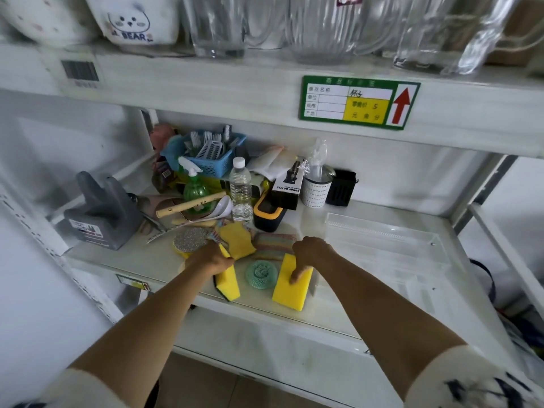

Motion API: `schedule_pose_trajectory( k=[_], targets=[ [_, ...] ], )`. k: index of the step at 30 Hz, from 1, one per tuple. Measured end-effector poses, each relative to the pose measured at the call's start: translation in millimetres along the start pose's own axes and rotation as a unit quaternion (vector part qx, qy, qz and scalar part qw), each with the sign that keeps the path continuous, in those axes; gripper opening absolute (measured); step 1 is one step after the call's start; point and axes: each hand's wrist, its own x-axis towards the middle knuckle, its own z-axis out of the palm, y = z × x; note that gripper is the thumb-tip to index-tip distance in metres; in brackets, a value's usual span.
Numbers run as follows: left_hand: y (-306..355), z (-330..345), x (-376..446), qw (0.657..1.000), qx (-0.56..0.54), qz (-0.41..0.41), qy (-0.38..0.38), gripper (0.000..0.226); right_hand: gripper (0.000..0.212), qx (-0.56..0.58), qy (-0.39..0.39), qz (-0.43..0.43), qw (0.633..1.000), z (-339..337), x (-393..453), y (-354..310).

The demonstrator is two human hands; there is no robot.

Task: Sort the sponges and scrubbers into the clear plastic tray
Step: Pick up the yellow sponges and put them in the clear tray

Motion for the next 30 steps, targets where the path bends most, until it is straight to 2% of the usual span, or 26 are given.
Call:
schedule_pose_trajectory(
  k=[4,7,12,16,21,23,30],
  targets=[
    [14,-21,-9,1.000,0.019,0.019,-0.007,0.069,0.085,0.027,-0.006,-0.018,0.999,-24,-20,4],
    [39,-32,-15,0.998,-0.012,0.059,0.022,0.062,0.067,0.072,0.001,-0.018,0.997,-42,-36,11],
    [85,-30,-36,0.990,-0.048,0.094,0.088,0.059,0.063,0.139,0.109,0.031,0.984,-45,-50,40],
    [121,-14,-51,0.979,-0.127,0.130,0.094,0.061,0.053,0.164,0.173,0.103,0.966,-28,-67,67],
    [149,19,-71,0.969,-0.107,0.201,0.092,0.069,0.042,0.227,0.258,0.178,0.922,2,-83,79],
    [156,34,-78,0.966,-0.095,0.216,0.102,0.066,0.034,0.257,0.269,0.193,0.908,13,-84,77],
    [165,63,-95,0.954,-0.176,0.223,0.100,0.052,0.029,0.310,0.267,0.203,0.890,38,-82,71]
  ],
)
